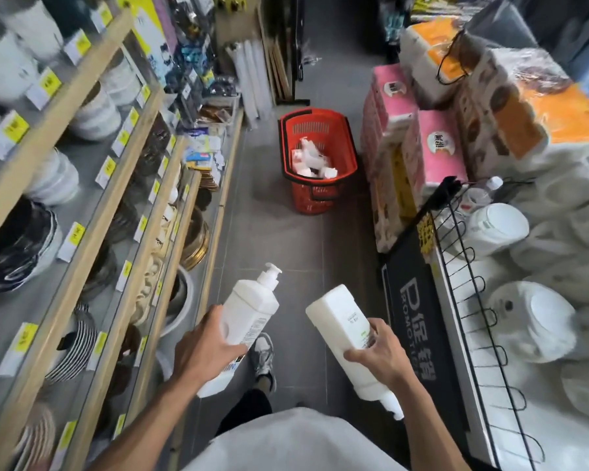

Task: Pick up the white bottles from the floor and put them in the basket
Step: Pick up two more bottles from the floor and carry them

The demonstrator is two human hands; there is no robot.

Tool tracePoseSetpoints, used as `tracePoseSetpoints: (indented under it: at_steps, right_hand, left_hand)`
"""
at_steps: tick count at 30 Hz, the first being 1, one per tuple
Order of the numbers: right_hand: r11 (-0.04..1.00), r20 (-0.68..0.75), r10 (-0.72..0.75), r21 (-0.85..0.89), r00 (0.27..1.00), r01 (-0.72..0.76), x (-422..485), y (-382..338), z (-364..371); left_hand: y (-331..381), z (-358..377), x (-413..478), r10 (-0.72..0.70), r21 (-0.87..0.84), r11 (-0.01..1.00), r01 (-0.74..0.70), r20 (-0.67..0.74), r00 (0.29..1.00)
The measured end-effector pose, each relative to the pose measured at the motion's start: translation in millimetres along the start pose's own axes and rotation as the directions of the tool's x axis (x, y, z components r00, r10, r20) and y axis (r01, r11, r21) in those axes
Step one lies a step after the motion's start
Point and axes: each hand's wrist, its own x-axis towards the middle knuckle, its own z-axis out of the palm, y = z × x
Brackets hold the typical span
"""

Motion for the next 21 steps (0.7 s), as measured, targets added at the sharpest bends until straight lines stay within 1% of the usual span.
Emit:
tracePoseSetpoints:
  at_steps: [3, 6, 12, 14, 17, 18, 21]
  right_hand:
    - [1.0, -0.014, 0.013, -0.019, 1.0, -0.014, 32.4, -26.8, -5.5]
    - [0.999, -0.02, 0.038, -0.022, 0.999, -0.038, 62.0, -51.8, -9.2]
    - [0.997, -0.024, 0.069, -0.017, 0.997, -0.069, 128.7, -114.9, -9.7]
    - [0.997, -0.023, 0.073, -0.018, 0.997, -0.073, 153.4, -135.5, -7.9]
    - [0.998, -0.049, 0.061, -0.012, 0.997, -0.062, 187.5, -163.0, -6.3]
    - [0.998, -0.059, 0.057, -0.008, 0.997, -0.058, 198.2, -170.7, -6.2]
    - [0.999, -0.078, 0.051, -0.002, 0.996, -0.051, 225.1, -191.9, -9.4]
  left_hand:
    - [11.4, -16.0, 39.6, 0.003, 0.031, 0.999, -0.003, -0.001, 1.0]
    - [13.3, -33.7, 78.5, 0.009, -0.01, 1.0, -0.008, 0.021, 1.0]
    - [16.1, -80.8, 156.3, 0.002, 0.001, 1.0, -0.002, 0.03, 1.0]
    - [12.0, -94.9, 184.7, -0.013, -0.019, 1.0, 0.014, 0.05, 0.999]
    - [9.5, -113.8, 225.3, -0.019, -0.113, 0.993, 0.025, 0.05, 0.999]
    - [11.4, -120.4, 237.2, -0.018, -0.118, 0.993, 0.024, 0.048, 0.999]
    - [20.6, -139.1, 266.8, -0.012, -0.062, 0.998, 0.012, 0.009, 1.0]
